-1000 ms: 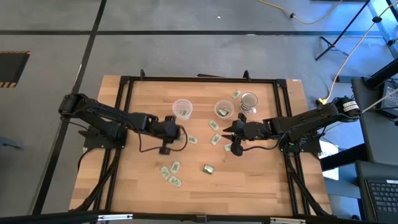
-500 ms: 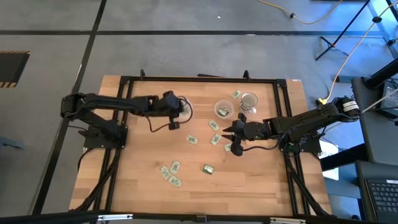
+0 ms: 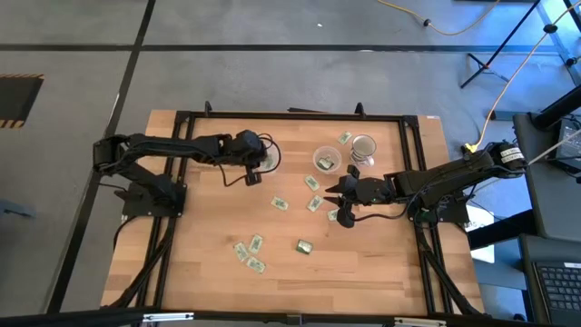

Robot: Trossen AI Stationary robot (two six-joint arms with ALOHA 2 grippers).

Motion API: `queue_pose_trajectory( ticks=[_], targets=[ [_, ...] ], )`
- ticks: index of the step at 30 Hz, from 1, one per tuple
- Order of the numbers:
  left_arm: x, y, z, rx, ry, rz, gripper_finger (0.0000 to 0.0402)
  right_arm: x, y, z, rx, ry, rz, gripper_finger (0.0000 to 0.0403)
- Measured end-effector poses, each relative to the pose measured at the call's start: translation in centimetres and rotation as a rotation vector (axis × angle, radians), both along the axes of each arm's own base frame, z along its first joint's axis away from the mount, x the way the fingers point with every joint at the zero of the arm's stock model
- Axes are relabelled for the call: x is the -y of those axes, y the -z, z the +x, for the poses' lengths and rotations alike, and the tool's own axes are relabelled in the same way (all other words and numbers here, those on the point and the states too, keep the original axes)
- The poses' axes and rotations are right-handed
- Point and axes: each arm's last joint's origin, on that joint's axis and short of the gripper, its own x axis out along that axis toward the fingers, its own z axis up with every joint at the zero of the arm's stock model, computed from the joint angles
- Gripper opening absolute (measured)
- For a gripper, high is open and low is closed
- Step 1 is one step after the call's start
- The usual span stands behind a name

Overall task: Pick and place Stevia / Truvia into bins
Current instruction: Put the white stevia packet into the large transparent container

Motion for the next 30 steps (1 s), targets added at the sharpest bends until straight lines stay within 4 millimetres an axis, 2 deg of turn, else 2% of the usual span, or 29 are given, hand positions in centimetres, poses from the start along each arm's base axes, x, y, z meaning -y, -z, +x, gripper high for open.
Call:
queue_pose_trajectory(
  ticks=[10,15,21,24,30],
  targets=[
    [-0.3,-0.1,-0.1,-0.008,-0.04,0.046,0.0068,0.0,0.0,0.0,0.0,0.0,0.0,0.0118],
    [0.3,-0.1,0.3,0.014,0.003,0.025,0.0081,0.0,0.0,0.0,0.0,0.0,0.0,0.0118],
    [3.3,-0.8,1.8,0.154,0.348,-0.125,0.0075,0.0,0.0,0.0,0.0,0.0,-0.001,0.0118],
    [5.1,-0.8,2.2,0.163,0.452,-0.134,0.0069,0.0,0.0,0.0,0.0,0.0,-0.001,0.0118],
    [7.1,1.9,3.6,0.069,0.5,-0.136,0.0068,0.0,0.0,0.0,-0.001,0.0,-0.001,0.0118]
  ],
)
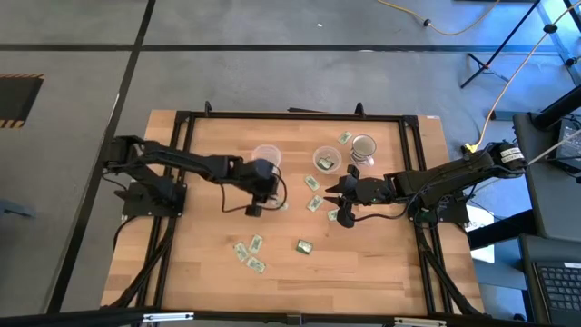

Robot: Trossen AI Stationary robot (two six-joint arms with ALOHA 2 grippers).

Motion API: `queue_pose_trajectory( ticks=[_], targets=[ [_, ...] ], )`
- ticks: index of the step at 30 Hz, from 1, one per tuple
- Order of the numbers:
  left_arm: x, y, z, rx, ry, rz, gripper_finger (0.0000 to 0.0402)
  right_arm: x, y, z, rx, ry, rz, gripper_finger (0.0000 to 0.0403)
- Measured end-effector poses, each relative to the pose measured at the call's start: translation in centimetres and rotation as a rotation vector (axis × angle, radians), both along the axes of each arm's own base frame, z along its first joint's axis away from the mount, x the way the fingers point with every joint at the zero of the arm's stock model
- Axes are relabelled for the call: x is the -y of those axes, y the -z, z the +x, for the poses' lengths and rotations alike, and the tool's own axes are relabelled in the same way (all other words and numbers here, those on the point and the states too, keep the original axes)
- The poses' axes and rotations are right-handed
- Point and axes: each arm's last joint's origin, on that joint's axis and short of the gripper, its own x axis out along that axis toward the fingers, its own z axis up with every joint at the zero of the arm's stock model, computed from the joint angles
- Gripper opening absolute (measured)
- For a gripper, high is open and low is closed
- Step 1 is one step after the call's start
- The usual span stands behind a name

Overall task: Pick and place Stevia / Truvia into bins
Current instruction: Put the white stevia packet into the large transparent container

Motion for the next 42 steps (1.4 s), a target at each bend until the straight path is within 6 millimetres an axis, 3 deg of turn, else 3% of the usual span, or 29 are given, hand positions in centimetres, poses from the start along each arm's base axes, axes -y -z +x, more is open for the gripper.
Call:
queue_pose_trajectory(
  ticks=[6,12,23,42],
  targets=[
    [0.6,3.6,1.2,-0.099,0.001,0.022,0.0083,0.0,0.0,0.0,0.001,0.001,0.001,0.0118],
    [0.2,5.0,1.6,-0.126,-0.034,0.036,0.0084,0.0,0.0,0.0,0.0,0.001,0.001,0.0118],
    [0.0,5.4,1.6,-0.145,-0.072,0.012,0.0062,0.0,0.0,0.0,0.0,0.0,0.0,0.0118],
    [0.1,5.4,1.6,-0.148,-0.085,-0.011,0.0063,0.0,0.0,0.0,0.0,0.0,0.0,0.0118]
  ],
)
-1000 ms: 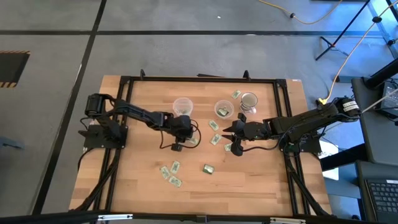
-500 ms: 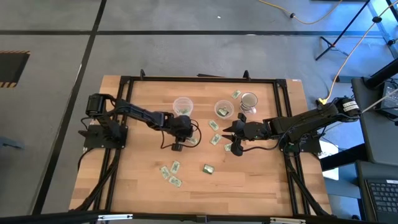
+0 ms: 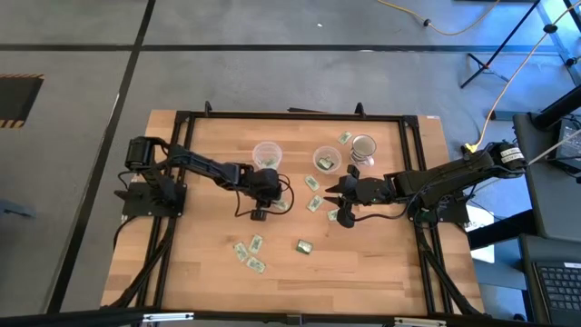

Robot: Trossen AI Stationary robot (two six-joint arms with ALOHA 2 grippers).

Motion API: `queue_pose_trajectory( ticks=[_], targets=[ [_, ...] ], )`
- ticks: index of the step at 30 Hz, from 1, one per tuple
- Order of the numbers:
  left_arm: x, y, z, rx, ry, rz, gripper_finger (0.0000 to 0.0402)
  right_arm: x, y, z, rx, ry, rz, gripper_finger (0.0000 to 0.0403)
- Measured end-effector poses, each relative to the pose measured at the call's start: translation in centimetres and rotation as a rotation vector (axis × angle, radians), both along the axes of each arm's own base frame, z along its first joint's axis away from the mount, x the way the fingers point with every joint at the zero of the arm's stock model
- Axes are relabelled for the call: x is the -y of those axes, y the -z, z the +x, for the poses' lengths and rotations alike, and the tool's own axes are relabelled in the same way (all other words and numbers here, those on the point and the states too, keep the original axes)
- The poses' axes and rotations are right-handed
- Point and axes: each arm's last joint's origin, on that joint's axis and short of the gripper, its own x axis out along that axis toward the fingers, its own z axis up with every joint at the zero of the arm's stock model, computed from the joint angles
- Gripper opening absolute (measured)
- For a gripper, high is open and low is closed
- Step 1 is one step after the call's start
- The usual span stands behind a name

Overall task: Pick and place Stevia / Truvia into bins
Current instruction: Put the white stevia packet into the large transparent container

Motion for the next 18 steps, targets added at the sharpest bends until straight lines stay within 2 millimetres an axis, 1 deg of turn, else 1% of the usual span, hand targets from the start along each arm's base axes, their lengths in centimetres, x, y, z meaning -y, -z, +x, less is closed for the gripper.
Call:
queue_pose_trajectory(
  ticks=[5,11,14,18],
  targets=[
    [0.0,0.0,0.0,-0.001,0.003,0.001,0.006,0.0,0.0,0.0,0.0,0.0,0.0,0.0118],
    [0.1,1.2,0.4,-0.015,0.039,-0.014,0.0051,0.0,0.0,0.0,0.0,0.0,0.0,0.0118],
    [0.1,1.7,0.5,-0.032,0.042,-0.02,0.0043,0.0,0.0,0.0,-0.001,0.0,0.0,0.0118],
    [0.1,1.8,0.4,-0.037,0.045,-0.021,0.0025,0.0,0.0,0.0,-0.002,0.0,0.0,0.0118]
  ],
)
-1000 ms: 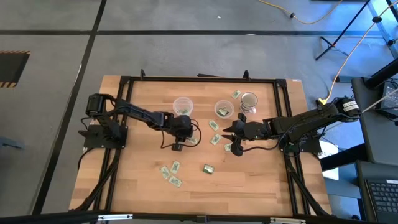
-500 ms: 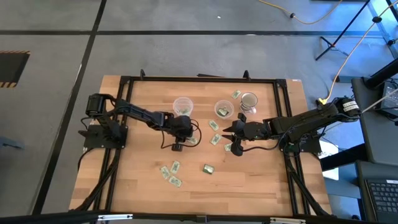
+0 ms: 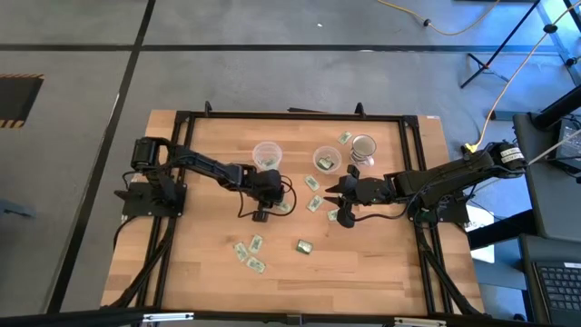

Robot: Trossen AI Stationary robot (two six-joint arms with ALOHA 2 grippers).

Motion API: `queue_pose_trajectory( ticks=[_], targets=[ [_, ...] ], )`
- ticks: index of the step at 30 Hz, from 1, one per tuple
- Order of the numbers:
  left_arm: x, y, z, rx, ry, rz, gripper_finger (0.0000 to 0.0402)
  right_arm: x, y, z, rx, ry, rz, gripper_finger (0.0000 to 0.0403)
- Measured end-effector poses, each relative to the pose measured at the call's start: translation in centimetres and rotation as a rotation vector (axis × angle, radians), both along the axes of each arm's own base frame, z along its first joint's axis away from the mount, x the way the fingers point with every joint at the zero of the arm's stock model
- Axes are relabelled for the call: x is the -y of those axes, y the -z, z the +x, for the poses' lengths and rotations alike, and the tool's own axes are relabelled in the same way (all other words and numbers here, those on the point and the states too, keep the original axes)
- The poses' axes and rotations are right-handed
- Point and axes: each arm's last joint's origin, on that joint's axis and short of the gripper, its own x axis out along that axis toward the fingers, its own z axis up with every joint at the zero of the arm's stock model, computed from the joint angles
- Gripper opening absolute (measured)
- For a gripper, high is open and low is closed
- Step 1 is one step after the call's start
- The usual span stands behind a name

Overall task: Pick and place Stevia / Truvia into bins
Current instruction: Put the white stevia packet into the large transparent container

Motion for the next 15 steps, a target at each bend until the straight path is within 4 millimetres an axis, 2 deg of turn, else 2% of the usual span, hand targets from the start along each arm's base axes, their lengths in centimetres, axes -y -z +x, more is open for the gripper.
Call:
queue_pose_trajectory(
  ticks=[4,11,15],
  targets=[
    [0.0,-0.1,-0.1,0.0,0.0,0.0,0.0004,0.0,0.0,0.0,-0.001,-0.002,-0.002,0.0118],
    [0.0,-1.5,-0.9,-0.004,-0.003,0.005,0.0002,0.0,0.1,0.0,-0.007,-0.002,-0.004,0.0118],
    [0.1,-4.2,-1.4,0.073,-0.003,0.01,0.0002,0.0,0.1,-0.1,-0.011,-0.002,-0.005,0.0118]
  ],
)
